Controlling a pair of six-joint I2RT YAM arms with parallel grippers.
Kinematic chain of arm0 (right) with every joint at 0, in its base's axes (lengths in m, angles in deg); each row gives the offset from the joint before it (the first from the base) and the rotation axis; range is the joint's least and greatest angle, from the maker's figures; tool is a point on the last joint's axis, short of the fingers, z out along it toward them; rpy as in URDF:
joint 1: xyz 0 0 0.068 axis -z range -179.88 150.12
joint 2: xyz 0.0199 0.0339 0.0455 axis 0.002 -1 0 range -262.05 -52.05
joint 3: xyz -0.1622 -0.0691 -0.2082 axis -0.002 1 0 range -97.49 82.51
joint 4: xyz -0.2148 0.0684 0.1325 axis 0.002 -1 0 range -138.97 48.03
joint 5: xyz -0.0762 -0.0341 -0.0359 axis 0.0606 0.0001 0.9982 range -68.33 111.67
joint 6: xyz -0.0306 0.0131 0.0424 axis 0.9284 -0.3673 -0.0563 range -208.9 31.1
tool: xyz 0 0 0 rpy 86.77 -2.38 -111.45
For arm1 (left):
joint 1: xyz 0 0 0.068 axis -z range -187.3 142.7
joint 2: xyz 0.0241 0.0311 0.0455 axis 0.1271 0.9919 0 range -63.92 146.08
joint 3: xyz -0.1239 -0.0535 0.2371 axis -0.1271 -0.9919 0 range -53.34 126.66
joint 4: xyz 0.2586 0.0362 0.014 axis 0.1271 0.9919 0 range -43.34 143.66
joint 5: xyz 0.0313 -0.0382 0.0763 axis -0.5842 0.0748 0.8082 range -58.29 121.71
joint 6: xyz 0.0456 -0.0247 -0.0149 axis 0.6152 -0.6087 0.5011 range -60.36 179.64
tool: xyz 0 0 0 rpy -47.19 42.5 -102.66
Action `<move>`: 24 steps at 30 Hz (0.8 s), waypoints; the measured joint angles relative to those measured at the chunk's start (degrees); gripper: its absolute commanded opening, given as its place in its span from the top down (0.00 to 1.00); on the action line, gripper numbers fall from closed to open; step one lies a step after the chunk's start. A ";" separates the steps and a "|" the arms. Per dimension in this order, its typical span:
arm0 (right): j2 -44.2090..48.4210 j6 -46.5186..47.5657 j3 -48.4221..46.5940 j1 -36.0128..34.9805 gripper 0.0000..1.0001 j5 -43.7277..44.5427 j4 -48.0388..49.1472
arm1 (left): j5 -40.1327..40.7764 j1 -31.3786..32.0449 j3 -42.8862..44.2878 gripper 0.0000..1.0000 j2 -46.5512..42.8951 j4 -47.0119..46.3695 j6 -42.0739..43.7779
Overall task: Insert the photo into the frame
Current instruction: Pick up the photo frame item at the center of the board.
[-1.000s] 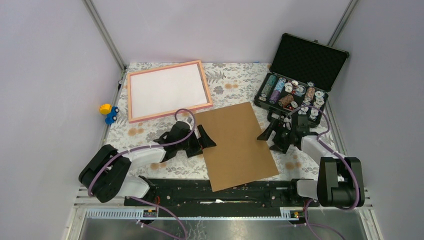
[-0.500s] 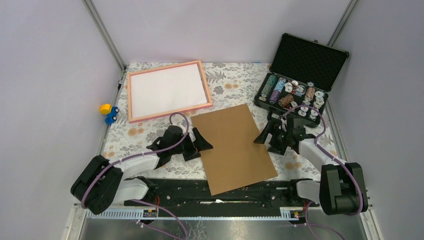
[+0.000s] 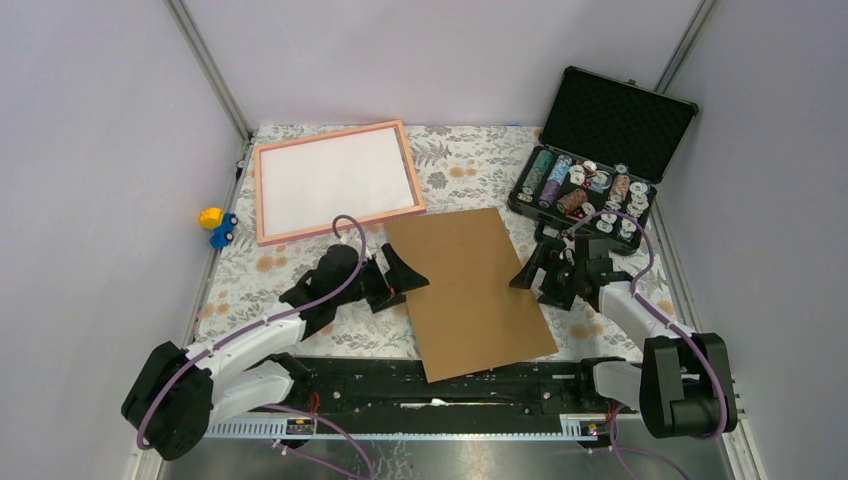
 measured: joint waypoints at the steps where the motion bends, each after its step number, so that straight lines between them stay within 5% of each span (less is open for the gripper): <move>1: 0.02 0.13 0.00 0.00 0.00 0.11 0.09 | 0.35 0.00 0.90 0.01 0.28 0.04 0.28; 13: -5.90 -3.78 -0.17 -0.81 0.00 -6.01 8.04 | -0.96 -0.22 18.95 0.01 8.28 -9.03 2.08; 24: -11.34 -7.74 -1.11 -2.10 0.00 -13.29 11.63 | -5.11 -0.09 22.47 0.02 14.95 -7.63 2.62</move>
